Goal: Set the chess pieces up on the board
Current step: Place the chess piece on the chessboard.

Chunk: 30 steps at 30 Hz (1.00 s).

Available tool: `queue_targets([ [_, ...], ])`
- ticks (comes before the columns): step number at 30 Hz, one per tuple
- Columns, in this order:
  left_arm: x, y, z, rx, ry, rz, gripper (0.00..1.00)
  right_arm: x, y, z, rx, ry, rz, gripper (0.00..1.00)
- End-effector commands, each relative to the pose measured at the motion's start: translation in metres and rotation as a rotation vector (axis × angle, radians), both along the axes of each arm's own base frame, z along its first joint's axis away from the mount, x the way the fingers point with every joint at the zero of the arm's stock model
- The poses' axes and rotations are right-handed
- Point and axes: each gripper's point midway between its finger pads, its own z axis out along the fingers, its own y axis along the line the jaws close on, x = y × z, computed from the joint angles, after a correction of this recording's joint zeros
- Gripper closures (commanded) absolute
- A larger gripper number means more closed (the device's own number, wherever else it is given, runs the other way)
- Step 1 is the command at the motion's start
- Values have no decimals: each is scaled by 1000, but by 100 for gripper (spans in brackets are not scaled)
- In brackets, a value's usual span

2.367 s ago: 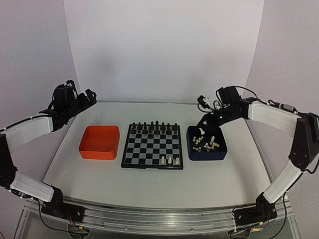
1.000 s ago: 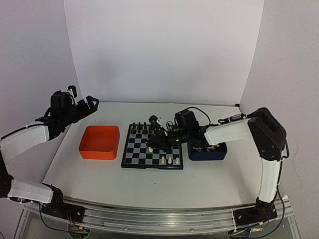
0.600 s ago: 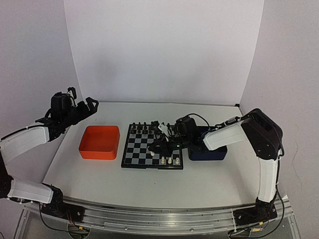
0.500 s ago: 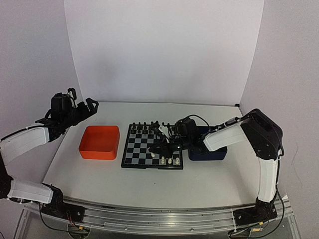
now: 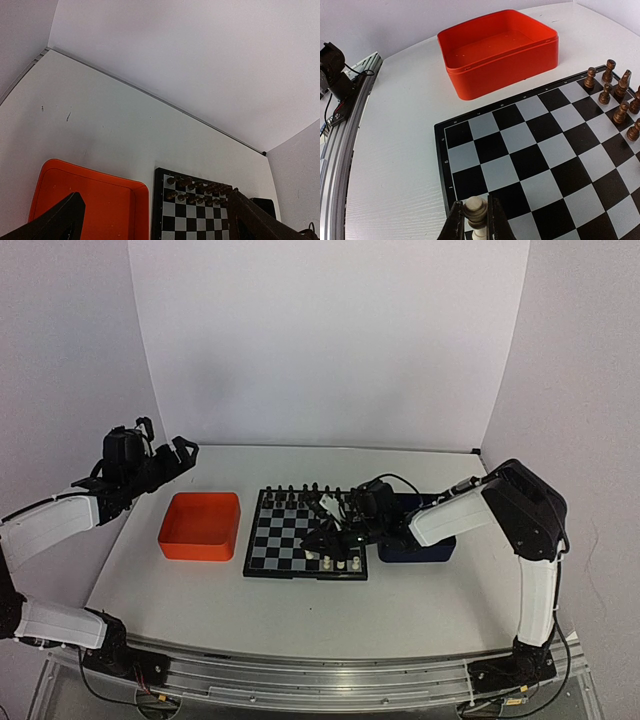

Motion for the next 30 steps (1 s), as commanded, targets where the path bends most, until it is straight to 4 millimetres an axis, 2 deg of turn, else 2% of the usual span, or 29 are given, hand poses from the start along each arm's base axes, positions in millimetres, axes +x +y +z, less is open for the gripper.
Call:
queue_targets([
  [1,-2,1,11,-18,-34,13,0,-2,2,-8,7,-7,15,90],
  [30,6,-6,5,-18,-15,4,0,-6,2,-19,-2,16,27,86],
])
